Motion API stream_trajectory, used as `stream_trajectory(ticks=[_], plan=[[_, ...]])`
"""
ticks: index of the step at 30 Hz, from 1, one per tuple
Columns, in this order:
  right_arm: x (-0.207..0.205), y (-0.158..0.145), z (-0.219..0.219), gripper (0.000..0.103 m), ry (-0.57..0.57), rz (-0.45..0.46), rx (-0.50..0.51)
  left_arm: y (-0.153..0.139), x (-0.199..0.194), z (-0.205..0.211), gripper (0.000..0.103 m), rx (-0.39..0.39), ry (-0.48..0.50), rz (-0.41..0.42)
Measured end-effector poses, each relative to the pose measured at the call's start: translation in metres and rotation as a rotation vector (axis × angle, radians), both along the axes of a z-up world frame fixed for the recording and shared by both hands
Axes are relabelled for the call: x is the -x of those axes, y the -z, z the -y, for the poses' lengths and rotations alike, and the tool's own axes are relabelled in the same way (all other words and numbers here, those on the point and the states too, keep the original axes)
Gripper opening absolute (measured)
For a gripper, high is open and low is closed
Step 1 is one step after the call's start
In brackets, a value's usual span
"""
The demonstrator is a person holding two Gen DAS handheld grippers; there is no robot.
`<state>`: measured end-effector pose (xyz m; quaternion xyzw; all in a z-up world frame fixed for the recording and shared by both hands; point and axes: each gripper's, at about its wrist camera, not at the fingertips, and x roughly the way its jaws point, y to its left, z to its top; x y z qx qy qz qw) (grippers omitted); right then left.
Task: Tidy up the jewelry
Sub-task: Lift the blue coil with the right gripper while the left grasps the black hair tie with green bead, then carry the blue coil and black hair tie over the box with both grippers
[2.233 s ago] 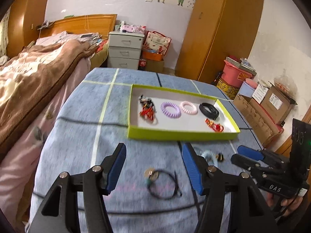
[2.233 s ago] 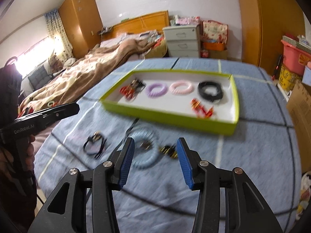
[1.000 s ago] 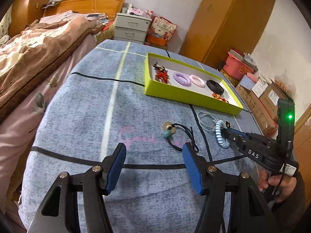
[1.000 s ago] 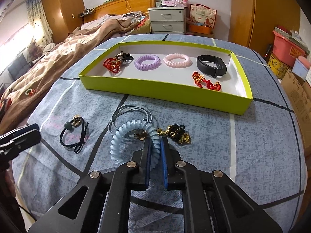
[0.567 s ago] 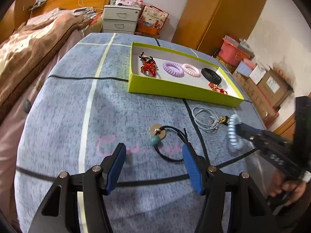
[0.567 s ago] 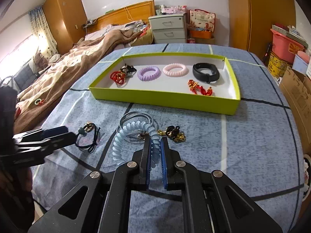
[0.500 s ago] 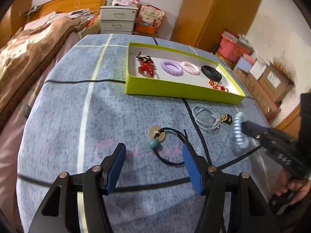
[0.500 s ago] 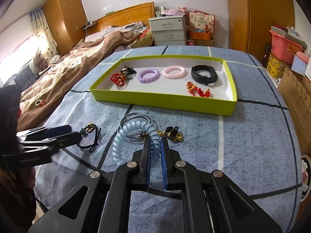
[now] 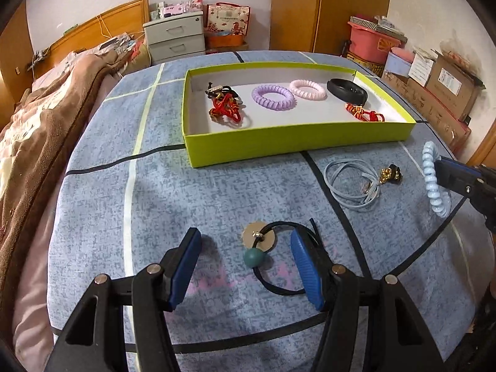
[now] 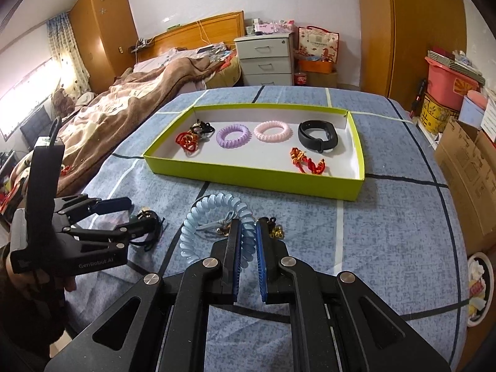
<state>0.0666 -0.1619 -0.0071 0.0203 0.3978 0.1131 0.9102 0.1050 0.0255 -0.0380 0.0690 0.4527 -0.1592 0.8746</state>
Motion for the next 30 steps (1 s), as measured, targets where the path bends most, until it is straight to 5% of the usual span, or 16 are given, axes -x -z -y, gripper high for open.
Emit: stream_trajectory(ticks=[11, 30], plan=[[-0.008, 0.004, 0.001, 0.01, -0.045, -0.009, -0.021, -0.003, 0.003, -0.002, 0.022, 0.014, -0.052, 0.004], [0.0, -0.006, 0.01, 0.01, -0.017, 0.017, -0.041, -0.027, 0.015, -0.005, 0.021, 0.089, -0.072, 0.051]])
